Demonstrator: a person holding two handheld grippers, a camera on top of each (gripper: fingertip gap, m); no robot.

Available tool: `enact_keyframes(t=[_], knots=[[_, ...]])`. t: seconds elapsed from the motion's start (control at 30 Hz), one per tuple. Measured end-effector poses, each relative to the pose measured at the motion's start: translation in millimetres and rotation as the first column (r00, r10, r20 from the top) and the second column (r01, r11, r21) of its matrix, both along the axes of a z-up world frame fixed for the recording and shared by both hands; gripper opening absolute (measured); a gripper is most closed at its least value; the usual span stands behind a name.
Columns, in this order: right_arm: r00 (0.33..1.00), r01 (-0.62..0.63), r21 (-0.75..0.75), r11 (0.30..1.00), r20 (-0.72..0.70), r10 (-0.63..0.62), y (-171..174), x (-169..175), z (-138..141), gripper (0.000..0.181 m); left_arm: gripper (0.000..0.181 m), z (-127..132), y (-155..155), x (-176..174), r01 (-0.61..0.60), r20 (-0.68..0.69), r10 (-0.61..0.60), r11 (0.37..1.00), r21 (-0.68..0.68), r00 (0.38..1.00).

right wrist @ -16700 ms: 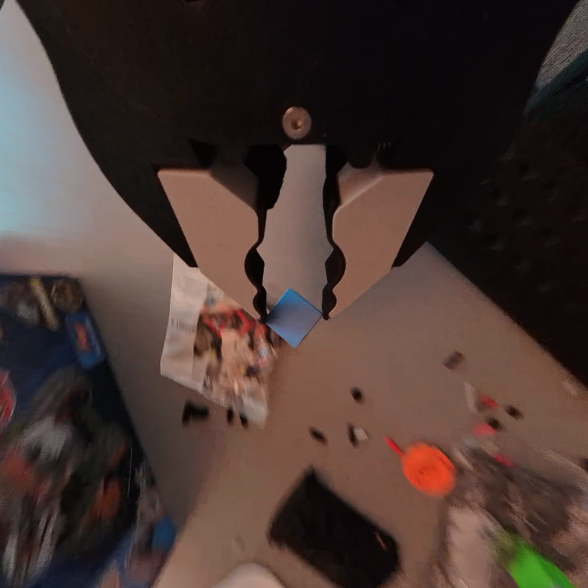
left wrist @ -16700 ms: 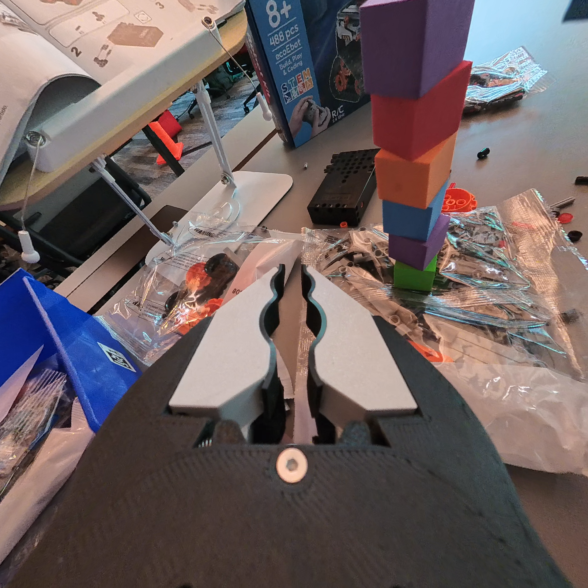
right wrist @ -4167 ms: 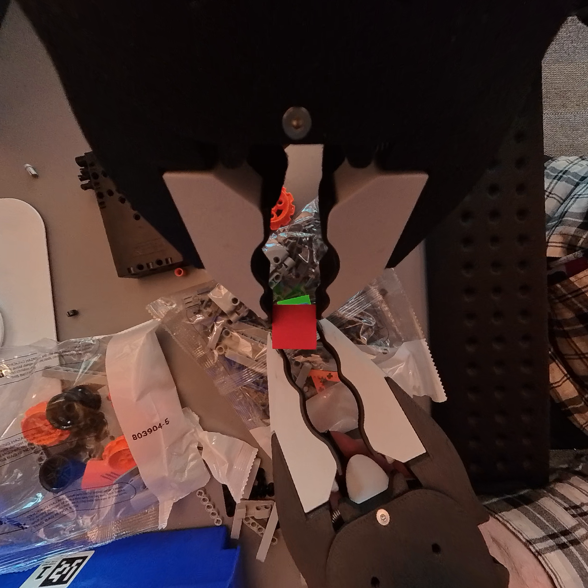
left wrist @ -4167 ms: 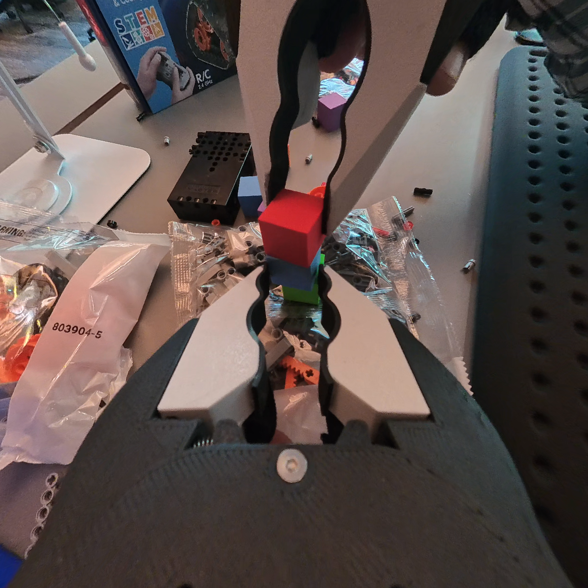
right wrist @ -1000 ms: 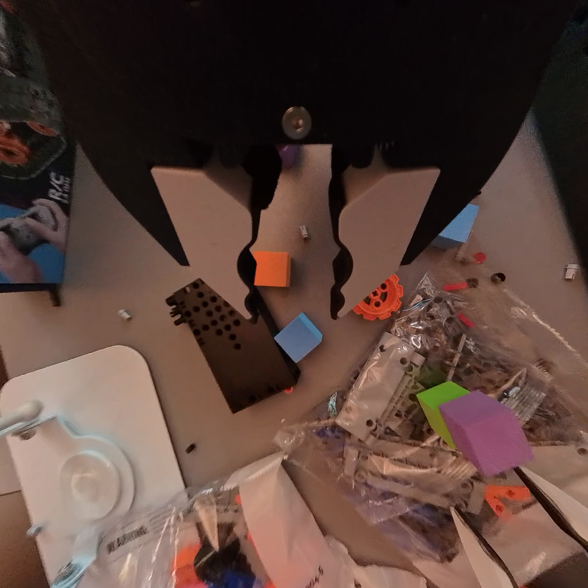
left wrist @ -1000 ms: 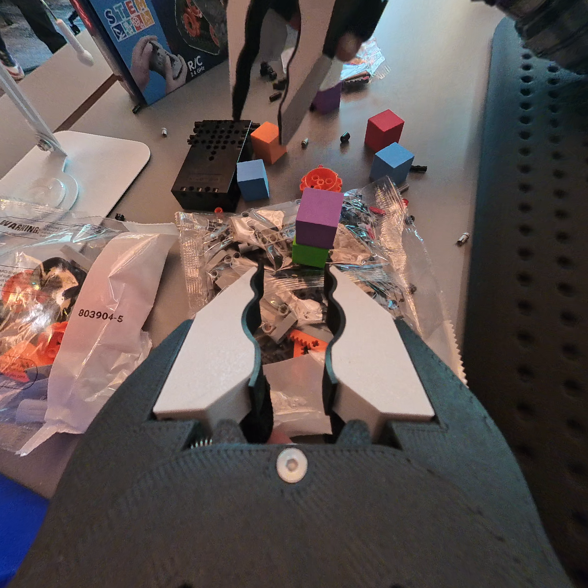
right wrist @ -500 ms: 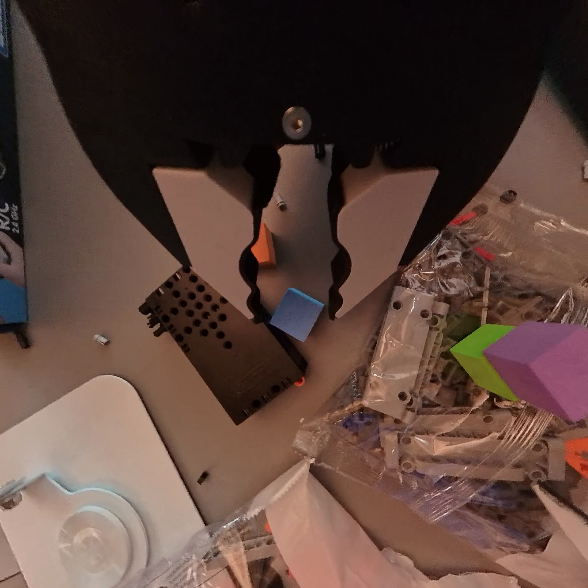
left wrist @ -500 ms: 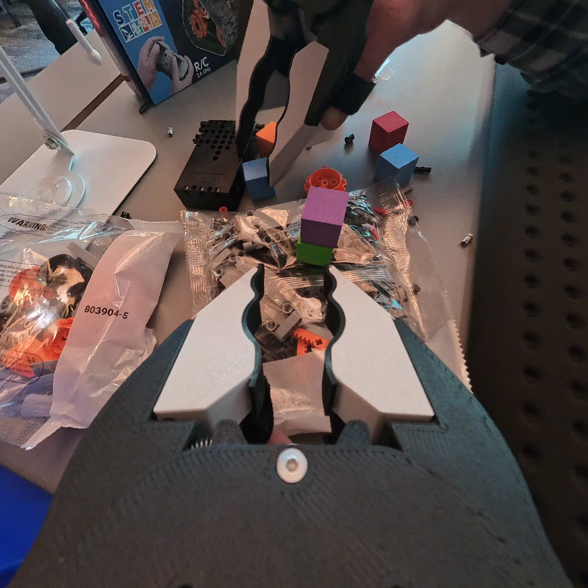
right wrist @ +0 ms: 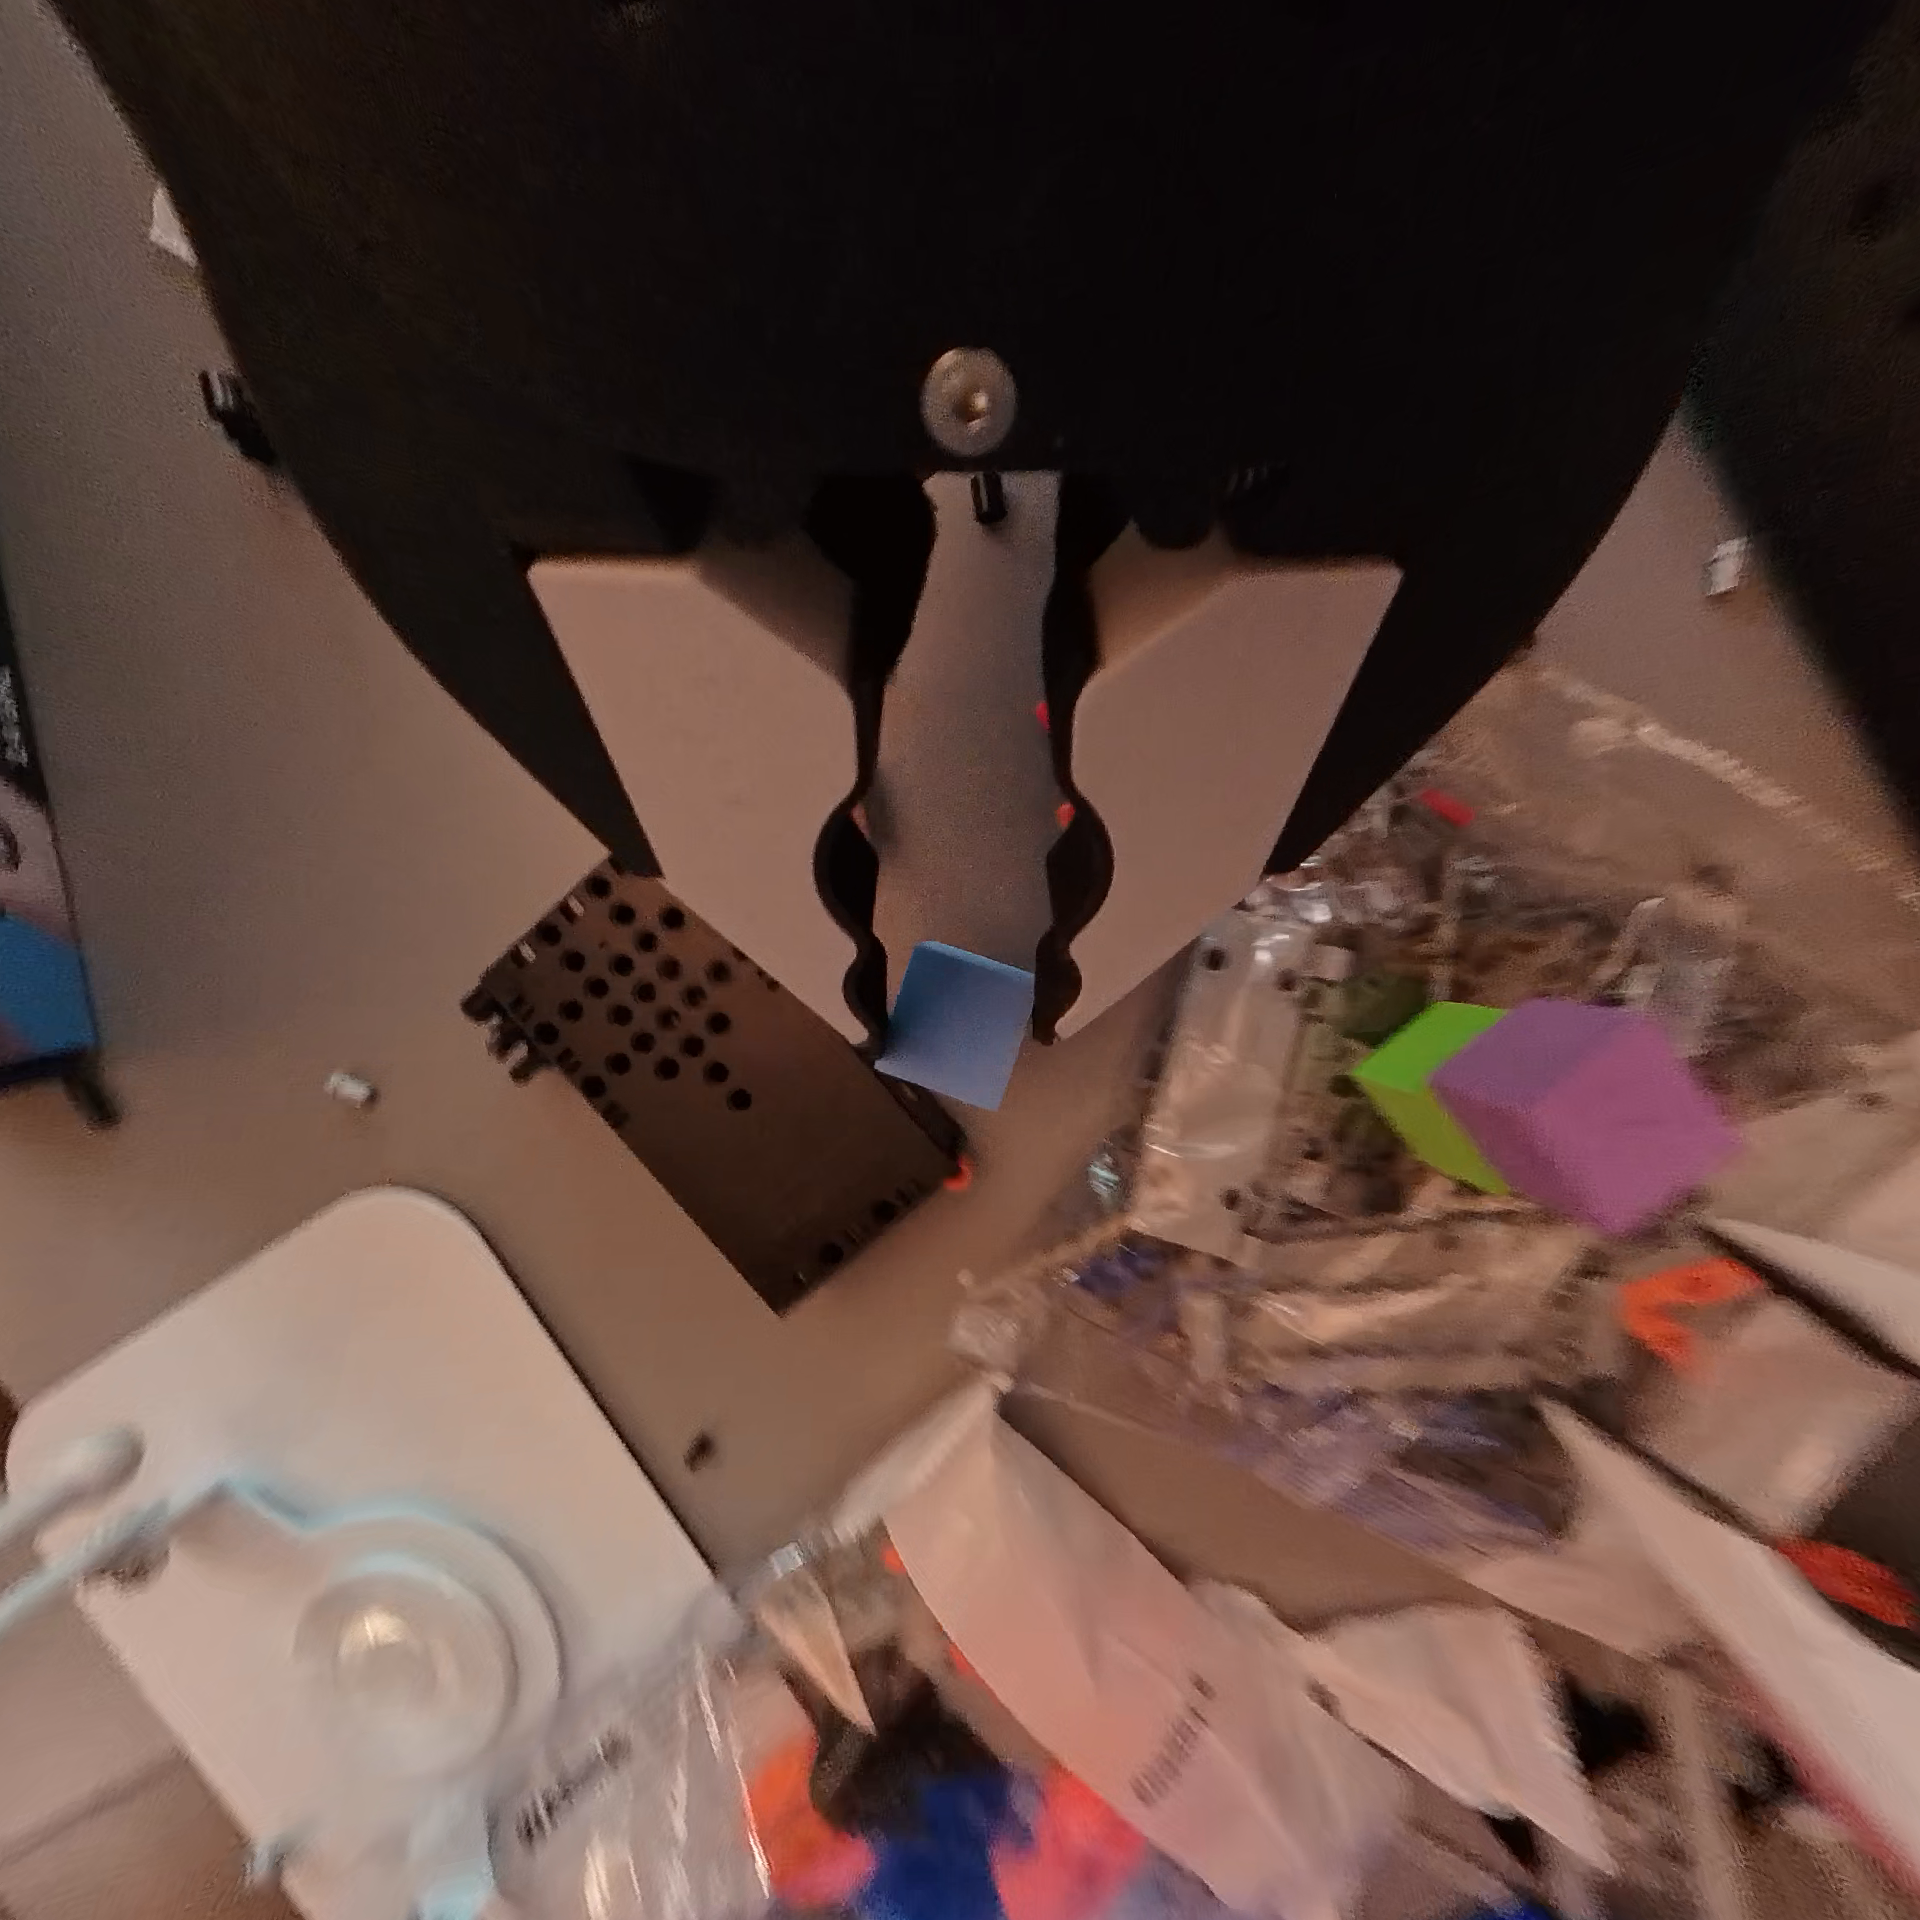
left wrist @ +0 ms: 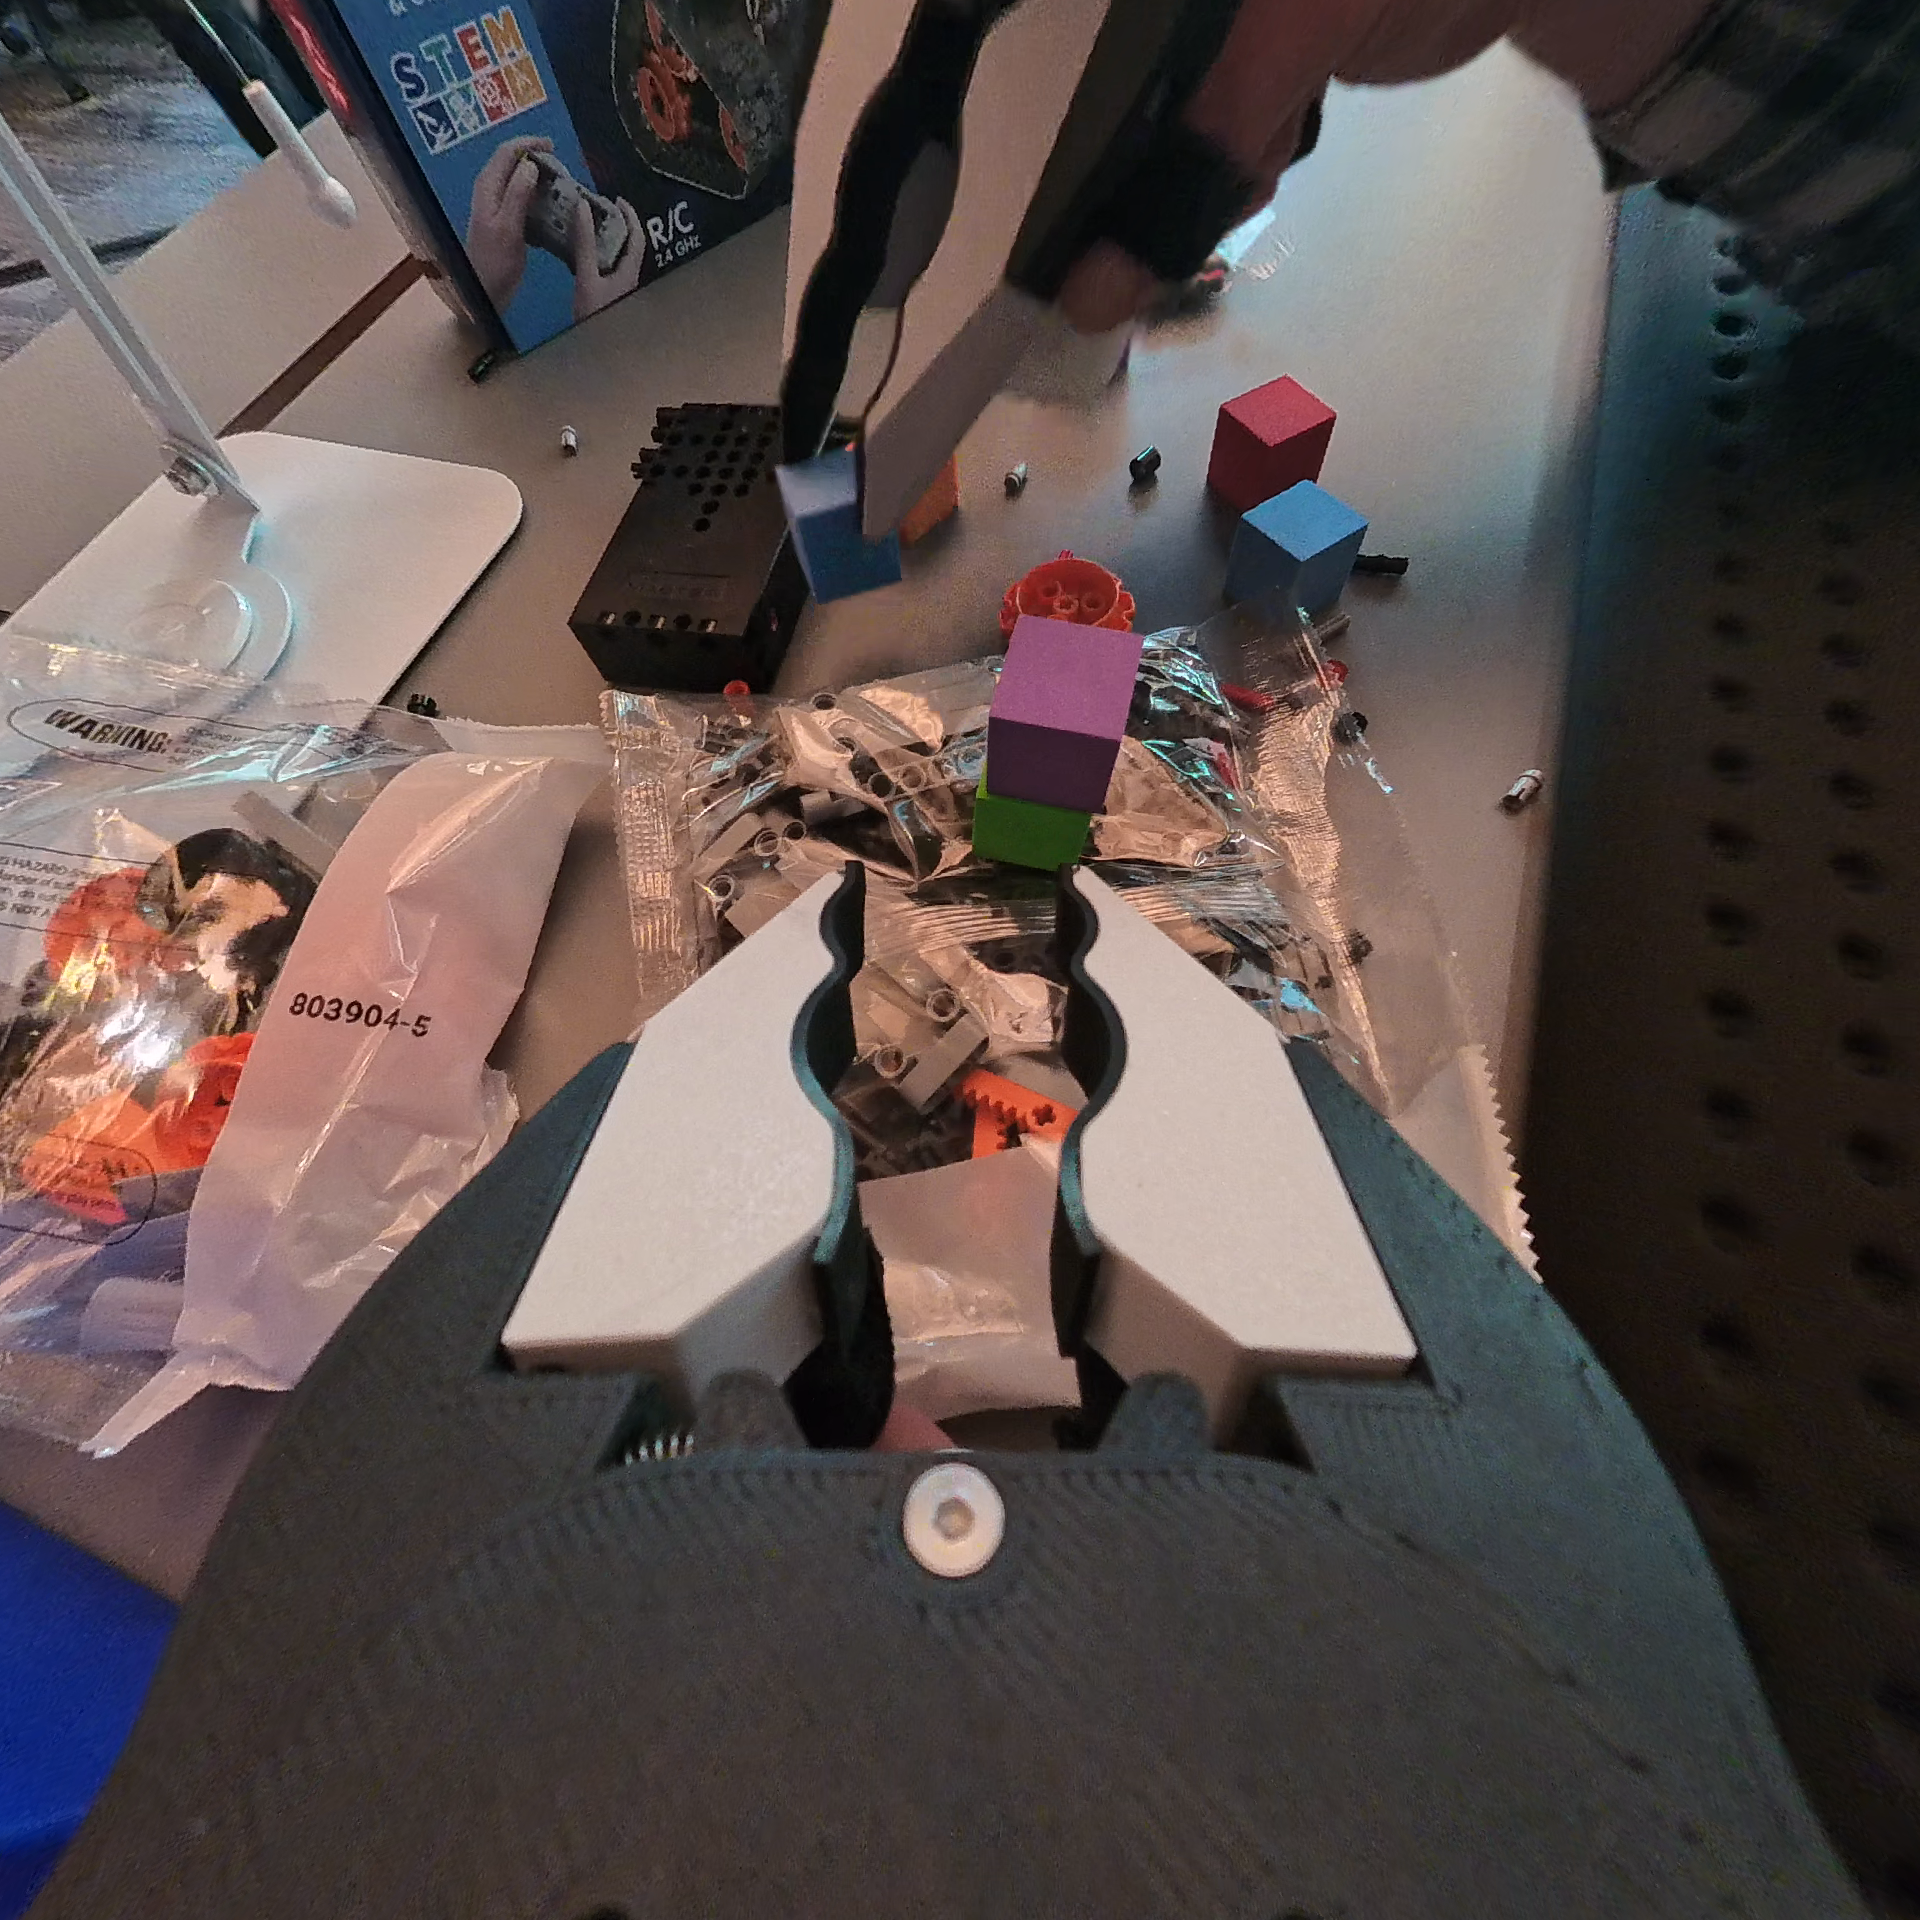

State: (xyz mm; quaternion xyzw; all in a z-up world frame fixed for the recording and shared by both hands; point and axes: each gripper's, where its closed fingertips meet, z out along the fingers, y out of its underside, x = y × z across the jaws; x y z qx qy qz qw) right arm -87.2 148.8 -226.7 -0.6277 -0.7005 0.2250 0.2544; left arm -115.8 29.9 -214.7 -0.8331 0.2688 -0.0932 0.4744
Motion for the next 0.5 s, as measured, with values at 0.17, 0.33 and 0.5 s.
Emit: enact_keyframes(t=[0.17, 0.33, 0.5], knots=[[0.97, -0.212, -0.025, 0.977, -0.126, 0.207, -48, 2, 57, 0.027, 0.035, -1, 0, 0, 0.0, -0.004, 0.0, 1.0, -0.004, 1.0], [0.93, -0.356, -0.007, 0.934, -0.101, 0.354, -90, 2, 76, 0.027, 0.035, -1, 0, -2, -0.005, 0.003, 0.005, 1.0, -0.003, 1.0], [0.915, -0.402, -0.004, 0.916, -0.019, 0.402, -105, -1, 61, 0.027, 0.035, -1, 0, -1, -0.004, 0.003, 0.004, 1.0, -0.005, 1.0]])
